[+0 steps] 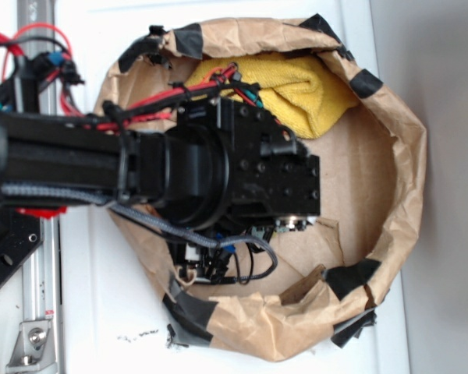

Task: Grab the shell.

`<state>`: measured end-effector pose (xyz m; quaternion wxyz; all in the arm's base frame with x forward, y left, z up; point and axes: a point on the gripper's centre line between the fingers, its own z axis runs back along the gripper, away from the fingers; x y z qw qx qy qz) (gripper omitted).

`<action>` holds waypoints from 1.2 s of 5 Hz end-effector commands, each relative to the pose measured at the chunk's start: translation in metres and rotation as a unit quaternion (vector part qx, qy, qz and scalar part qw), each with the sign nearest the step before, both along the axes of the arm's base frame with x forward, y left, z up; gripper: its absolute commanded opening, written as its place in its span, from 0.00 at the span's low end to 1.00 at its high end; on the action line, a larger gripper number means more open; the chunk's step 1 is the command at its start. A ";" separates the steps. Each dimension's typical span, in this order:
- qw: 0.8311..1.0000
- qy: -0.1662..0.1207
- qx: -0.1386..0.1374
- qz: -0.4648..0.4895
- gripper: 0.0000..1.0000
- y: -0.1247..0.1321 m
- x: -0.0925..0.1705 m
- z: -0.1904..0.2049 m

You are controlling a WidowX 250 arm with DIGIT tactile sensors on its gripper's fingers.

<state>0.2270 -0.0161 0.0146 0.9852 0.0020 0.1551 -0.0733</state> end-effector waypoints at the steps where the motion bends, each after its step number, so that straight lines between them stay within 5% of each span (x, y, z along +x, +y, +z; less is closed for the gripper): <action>1: 0.999 -0.020 0.004 -0.042 0.00 -0.012 -0.007 0.006; 3: 0.993 -0.064 0.088 -0.039 0.00 0.000 0.004 0.054; 4: 0.989 -0.117 0.088 0.015 0.00 0.006 0.015 0.104; 5: 0.973 -0.206 0.061 0.086 0.00 0.013 0.023 0.155; 6: 0.960 -0.251 0.072 0.103 0.00 0.007 0.027 0.165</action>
